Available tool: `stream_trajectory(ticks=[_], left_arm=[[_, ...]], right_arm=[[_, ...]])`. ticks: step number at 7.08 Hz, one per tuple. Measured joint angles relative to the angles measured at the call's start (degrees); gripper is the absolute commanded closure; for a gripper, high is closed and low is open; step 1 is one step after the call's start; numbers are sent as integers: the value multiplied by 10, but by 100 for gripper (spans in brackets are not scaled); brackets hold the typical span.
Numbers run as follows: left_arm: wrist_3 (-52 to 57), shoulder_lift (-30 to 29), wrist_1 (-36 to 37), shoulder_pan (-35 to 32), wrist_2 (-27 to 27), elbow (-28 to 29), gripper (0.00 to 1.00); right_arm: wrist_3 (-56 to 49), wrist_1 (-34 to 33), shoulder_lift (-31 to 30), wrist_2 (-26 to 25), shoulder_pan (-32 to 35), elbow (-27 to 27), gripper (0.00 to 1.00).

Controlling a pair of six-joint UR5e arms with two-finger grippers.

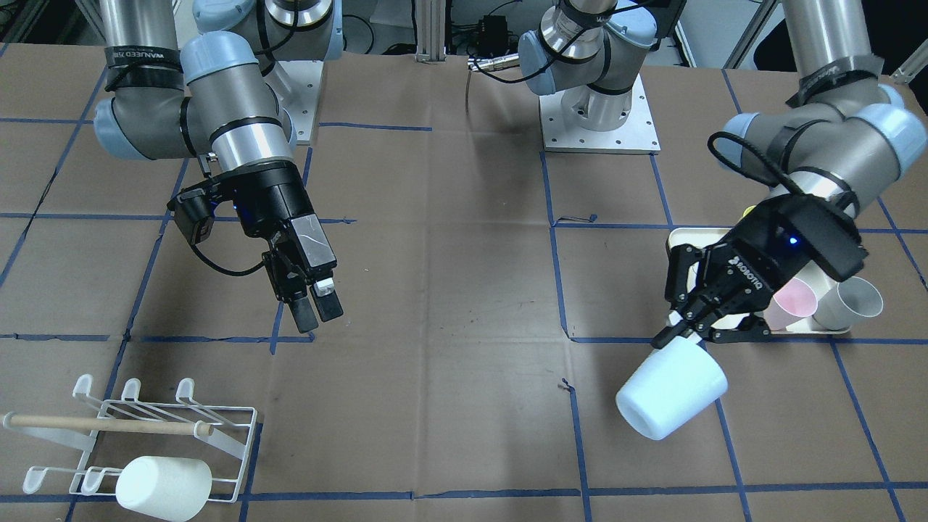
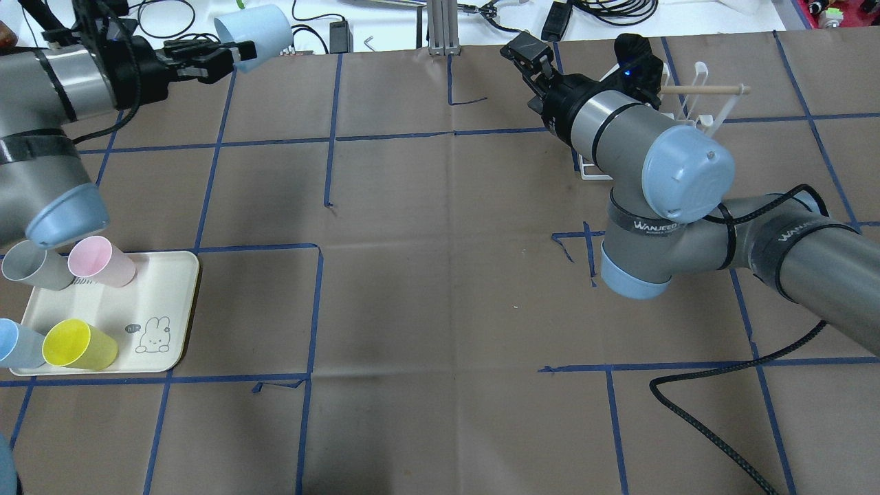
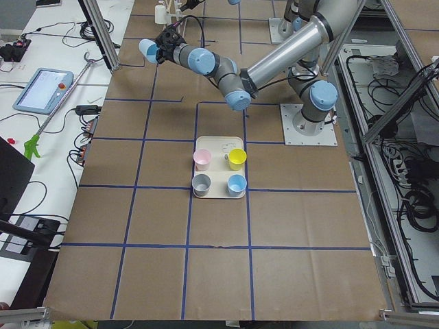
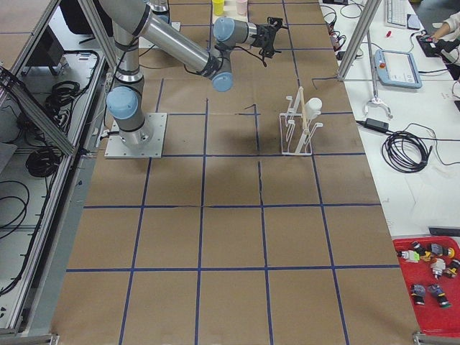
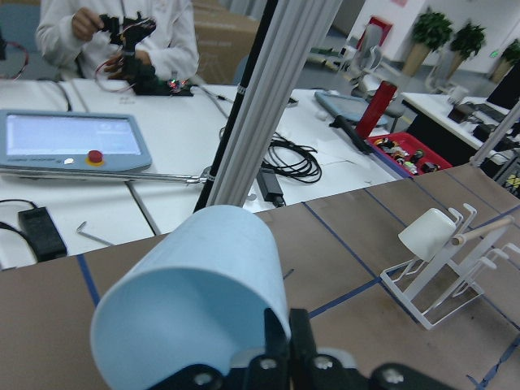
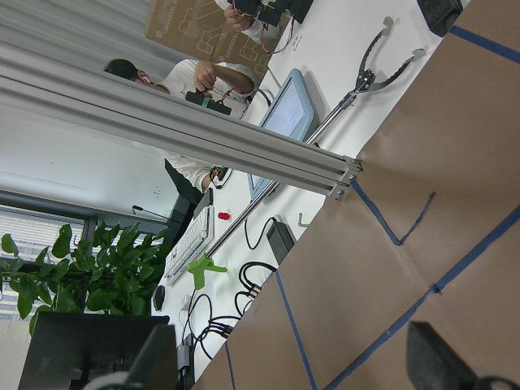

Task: Transfer IKEA cup to right arm and place on rack

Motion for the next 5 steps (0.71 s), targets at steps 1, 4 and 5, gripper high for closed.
stream_trajectory(ticks=[1, 4, 5], left_arm=[[-39, -37, 107, -24, -17, -2, 92], [-203, -98, 352, -94, -7, -7, 91], [-218, -103, 371, -121, 19, -8, 91]], right_arm=[[14, 0, 0, 0, 0, 0, 0], [33, -1, 0, 1, 1, 0, 0], [33, -1, 0, 1, 1, -1, 0]])
